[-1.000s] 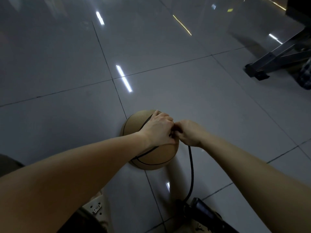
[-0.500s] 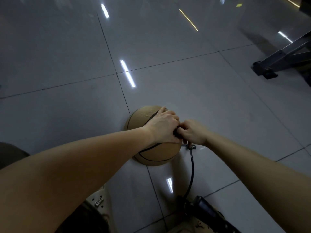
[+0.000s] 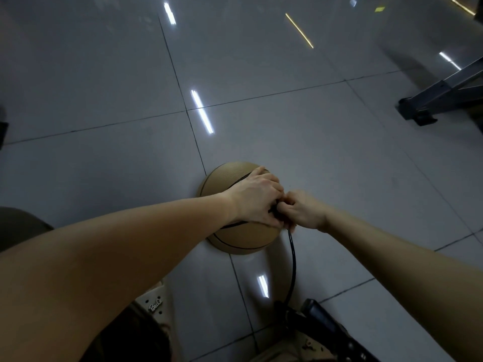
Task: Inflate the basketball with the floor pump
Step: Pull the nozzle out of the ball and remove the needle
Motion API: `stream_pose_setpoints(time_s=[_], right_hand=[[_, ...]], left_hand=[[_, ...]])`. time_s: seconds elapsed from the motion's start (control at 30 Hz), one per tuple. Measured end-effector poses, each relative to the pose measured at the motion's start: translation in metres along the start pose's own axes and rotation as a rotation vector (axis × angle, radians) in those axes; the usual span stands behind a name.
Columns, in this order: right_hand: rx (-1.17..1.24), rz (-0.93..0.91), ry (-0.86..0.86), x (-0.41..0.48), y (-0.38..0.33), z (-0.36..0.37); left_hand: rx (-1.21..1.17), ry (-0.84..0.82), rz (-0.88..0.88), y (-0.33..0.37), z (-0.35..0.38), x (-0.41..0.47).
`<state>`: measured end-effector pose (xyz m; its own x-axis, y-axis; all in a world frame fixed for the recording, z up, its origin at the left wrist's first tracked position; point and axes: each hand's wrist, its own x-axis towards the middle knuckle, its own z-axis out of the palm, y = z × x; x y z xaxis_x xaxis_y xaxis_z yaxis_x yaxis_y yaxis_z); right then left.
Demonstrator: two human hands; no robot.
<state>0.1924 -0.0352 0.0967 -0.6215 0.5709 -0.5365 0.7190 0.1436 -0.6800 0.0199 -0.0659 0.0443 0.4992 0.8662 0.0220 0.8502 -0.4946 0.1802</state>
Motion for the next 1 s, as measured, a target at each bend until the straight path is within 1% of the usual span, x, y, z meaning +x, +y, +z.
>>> stream_pose_setpoints(time_s=[0.17,0.3,0.37,0.43,0.53,0.6,0.7,0.77,0.83,0.93,1.0], right_hand=[[0.068,0.020,-0.034,-0.001,0.006,0.002],[0.285,-0.031,0.009,-0.007,-0.002,-0.016],[0.287,-0.042,0.028,-0.006,-0.006,-0.024],[0.301,-0.013,0.052,-0.006,-0.009,-0.022],[0.322,0.029,0.096,-0.012,-0.002,-0.014],[0.333,0.047,0.093,-0.019,0.006,-0.008],[0.407,0.051,0.075,-0.024,0.011,0.004],[0.475,0.054,0.090,-0.022,0.012,0.012],[0.492,0.055,0.095,-0.019,0.013,0.017],[0.487,0.031,0.078,-0.014,0.013,0.018],[0.457,0.088,0.142,-0.011,0.018,0.016]], left_hand=[[-0.005,-0.029,0.038,-0.001,-0.003,0.000],[-0.065,0.014,-0.003,-0.013,-0.012,0.001],[-0.081,0.005,-0.016,-0.012,-0.012,0.001],[-0.076,-0.003,-0.032,-0.010,-0.011,0.001],[-0.123,0.034,-0.070,-0.014,-0.020,-0.004],[-0.159,0.004,-0.131,-0.019,-0.030,-0.010],[-0.115,-0.187,-0.285,-0.027,-0.042,-0.033],[-0.113,-0.256,-0.373,-0.030,-0.043,-0.048],[-0.146,-0.252,-0.434,-0.029,-0.043,-0.057],[-0.157,-0.241,-0.480,-0.024,-0.044,-0.059],[-0.153,-0.252,-0.497,-0.022,-0.048,-0.061]])
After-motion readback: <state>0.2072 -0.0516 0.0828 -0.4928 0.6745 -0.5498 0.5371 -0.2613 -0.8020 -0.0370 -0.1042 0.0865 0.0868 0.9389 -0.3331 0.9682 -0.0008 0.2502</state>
